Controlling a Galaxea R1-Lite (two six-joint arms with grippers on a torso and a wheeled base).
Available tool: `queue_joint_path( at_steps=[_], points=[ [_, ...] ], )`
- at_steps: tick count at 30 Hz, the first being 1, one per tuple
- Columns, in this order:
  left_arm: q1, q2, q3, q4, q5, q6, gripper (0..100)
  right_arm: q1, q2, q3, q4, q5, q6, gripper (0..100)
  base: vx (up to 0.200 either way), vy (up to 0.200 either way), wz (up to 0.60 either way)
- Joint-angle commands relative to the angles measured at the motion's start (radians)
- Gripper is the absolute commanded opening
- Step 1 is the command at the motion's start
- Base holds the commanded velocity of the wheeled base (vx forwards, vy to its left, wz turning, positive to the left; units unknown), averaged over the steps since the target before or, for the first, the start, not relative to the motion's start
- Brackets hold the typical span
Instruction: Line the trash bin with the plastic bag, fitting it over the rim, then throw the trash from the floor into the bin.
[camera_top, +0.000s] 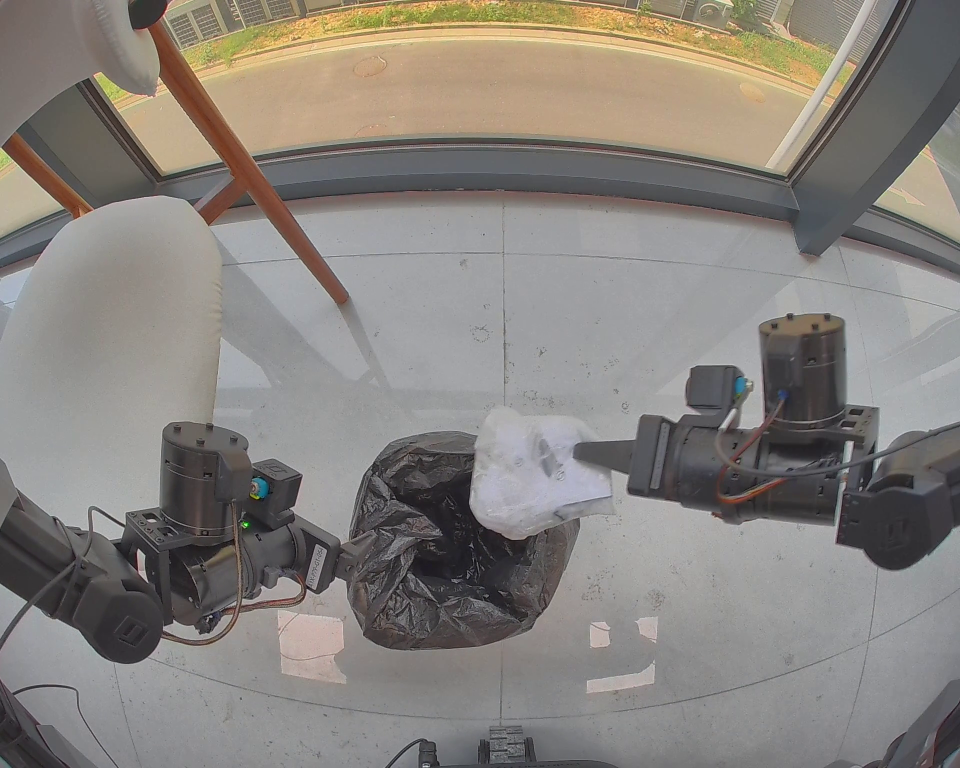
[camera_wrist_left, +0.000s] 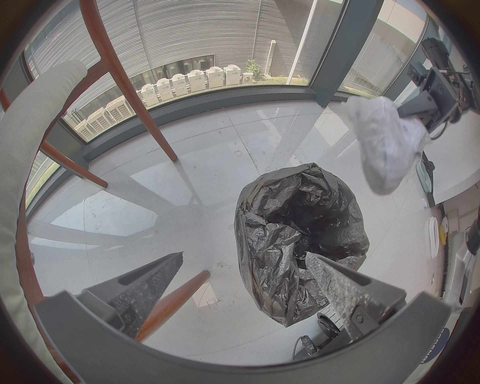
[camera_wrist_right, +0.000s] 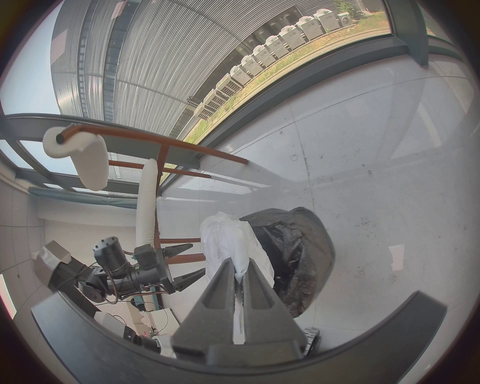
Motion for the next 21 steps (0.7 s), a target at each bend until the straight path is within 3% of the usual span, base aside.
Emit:
queue_joint_path(
  at_steps=[1,8,18,19,21],
  points=[
    [-0.016,-0.007,0.004,-0.001,-0.001,-0.002,100,0.071,0.219,-0.042,-0.115,-0.041,-0.013,0,0.000,0.000,0.00],
    [-0.020,-0.011,0.004,-0.002,0.000,-0.028,100,0.080,0.342,-0.097,-0.149,-0.044,-0.035,0,0.000,0.000,0.00],
    [-0.040,-0.053,0.050,-0.002,-0.001,-0.028,100,0.057,0.350,-0.080,-0.140,-0.053,-0.085,0,0.000,0.000,0.00],
    [-0.042,-0.054,0.050,-0.001,-0.001,-0.028,100,0.055,0.348,-0.078,-0.138,-0.056,-0.085,100,0.000,0.000,0.00],
    [-0.040,-0.074,0.057,-0.001,-0.001,-0.028,100,0.046,0.337,-0.084,-0.154,-0.103,-0.087,100,0.000,0.000,0.00]
  ],
)
